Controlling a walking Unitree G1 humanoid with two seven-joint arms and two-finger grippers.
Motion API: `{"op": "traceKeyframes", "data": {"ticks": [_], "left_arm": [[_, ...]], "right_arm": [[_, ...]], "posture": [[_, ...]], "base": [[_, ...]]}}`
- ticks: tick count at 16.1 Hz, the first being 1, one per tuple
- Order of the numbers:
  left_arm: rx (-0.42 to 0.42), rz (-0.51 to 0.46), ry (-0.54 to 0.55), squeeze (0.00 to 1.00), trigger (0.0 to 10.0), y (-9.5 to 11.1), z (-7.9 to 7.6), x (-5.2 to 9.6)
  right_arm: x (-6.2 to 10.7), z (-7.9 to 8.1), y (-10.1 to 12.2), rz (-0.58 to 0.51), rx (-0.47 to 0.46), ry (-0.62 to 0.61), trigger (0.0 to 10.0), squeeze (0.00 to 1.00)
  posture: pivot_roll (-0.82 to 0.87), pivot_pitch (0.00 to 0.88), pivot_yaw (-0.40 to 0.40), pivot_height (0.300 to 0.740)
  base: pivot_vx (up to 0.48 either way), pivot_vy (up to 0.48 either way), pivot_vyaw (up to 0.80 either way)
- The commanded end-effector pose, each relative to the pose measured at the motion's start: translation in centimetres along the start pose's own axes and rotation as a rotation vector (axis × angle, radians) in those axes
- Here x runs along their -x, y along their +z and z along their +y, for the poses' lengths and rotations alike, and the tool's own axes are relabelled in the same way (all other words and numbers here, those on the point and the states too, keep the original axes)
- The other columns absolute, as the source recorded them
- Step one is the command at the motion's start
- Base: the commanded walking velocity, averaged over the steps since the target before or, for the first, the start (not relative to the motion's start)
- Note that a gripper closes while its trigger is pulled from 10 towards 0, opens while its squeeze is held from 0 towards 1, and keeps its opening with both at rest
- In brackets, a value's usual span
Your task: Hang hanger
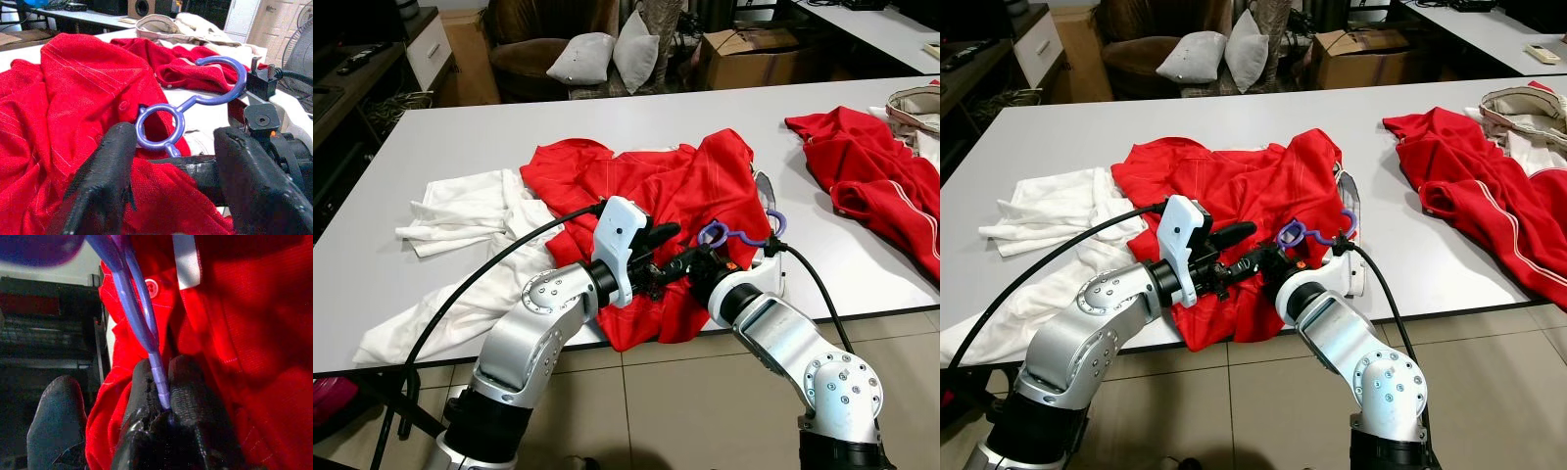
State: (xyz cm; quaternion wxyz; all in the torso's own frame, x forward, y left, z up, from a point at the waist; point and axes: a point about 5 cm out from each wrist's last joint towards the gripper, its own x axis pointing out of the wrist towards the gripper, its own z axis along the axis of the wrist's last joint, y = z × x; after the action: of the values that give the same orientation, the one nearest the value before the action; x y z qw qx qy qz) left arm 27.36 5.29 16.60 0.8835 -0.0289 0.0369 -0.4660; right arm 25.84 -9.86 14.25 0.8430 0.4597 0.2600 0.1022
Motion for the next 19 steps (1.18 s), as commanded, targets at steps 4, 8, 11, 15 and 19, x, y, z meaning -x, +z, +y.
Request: {"op": "traceKeyframes", "data": {"ticks": [4,8,11,15,19], "left_arm": [[-0.082,0.046,0.41,0.0,10.0,0.0,6.2,6.5],[-0.055,0.048,0.408,0.0,10.0,-0.5,6.1,6.3],[-0.062,0.043,0.447,0.0,10.0,-0.6,6.5,6.9],[-0.082,0.079,0.47,0.0,10.0,-1.4,6.0,7.2],[-0.081,0.069,0.471,0.0,10.0,-1.4,5.7,7.0]], "right_arm": [[1.1,1.9,3.9,-0.058,0.183,0.138,10.0,0.0],[1.1,1.4,4.1,-0.069,0.187,0.115,10.0,0.0],[1.3,1.6,4.2,-0.066,0.196,0.139,10.0,0.0],[1.7,2.3,5.3,-0.102,0.252,0.159,10.0,0.0],[2.2,3.9,6.4,-0.128,0.323,0.232,10.0,0.0]], "posture": [[-0.09,0.0,0.05,0.74],[-0.09,0.0,0.065,0.74],[-0.09,0.0,0.071,0.74],[-0.09,0.0,0.066,0.74],[-0.09,0.0,0.062,0.74]], "base": [[0.0,0.0,0.0],[0.0,0.0,0.0],[0.0,0.0,0.0],[0.0,-0.167,0.2],[0.0,-0.421,0.8]]}}
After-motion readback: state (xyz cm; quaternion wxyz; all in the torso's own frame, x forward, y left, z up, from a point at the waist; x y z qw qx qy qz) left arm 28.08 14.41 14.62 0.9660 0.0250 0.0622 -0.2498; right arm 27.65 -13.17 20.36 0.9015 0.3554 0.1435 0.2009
